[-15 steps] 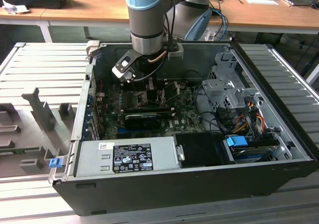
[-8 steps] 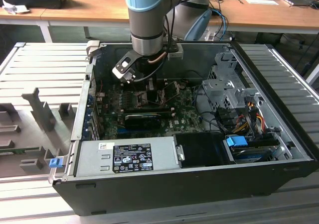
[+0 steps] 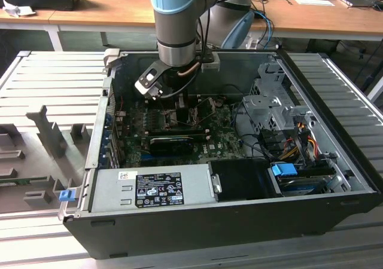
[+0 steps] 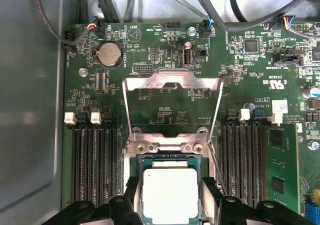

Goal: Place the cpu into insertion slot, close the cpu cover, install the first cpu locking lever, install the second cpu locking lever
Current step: 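Place the cpu into insertion slot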

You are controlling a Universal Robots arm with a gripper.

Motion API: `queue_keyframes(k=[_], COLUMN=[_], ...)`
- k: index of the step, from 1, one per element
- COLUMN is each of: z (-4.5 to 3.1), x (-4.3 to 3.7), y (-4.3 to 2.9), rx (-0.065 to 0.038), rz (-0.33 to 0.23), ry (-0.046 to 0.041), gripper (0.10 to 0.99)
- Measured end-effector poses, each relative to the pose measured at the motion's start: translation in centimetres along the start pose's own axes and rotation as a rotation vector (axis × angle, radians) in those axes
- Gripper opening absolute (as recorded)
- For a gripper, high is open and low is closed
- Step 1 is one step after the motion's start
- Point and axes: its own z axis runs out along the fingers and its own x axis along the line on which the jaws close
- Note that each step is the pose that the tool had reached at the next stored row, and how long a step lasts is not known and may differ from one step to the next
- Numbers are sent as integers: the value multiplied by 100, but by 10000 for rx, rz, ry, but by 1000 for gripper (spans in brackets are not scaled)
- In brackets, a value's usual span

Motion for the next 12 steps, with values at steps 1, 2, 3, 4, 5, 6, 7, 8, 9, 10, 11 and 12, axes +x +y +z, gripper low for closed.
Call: queue_keyframes(k=[1,2,3,4,5,6,7,8,9,10,11,12], z=[1,-2,-12,-25,-42,-55,-71,-91,-98,-104,-109,-116], x=[3,4,5,5,5,5,6,6,7,6,6,6], y=[0,0,1,2,3,4,6,8,9,10,10,11], rx=[0,1,1,0,0,0,1,2,1,4,5,6], rz=[1,2,3,2,1,0,-2,-6,-10,-14,-18,-22], ry=[24,26,26,25,9,-13,-38,-73,-124,-170,-204,-260], gripper=[604,604,604,604,604,592,592,525,400,337,278,220])
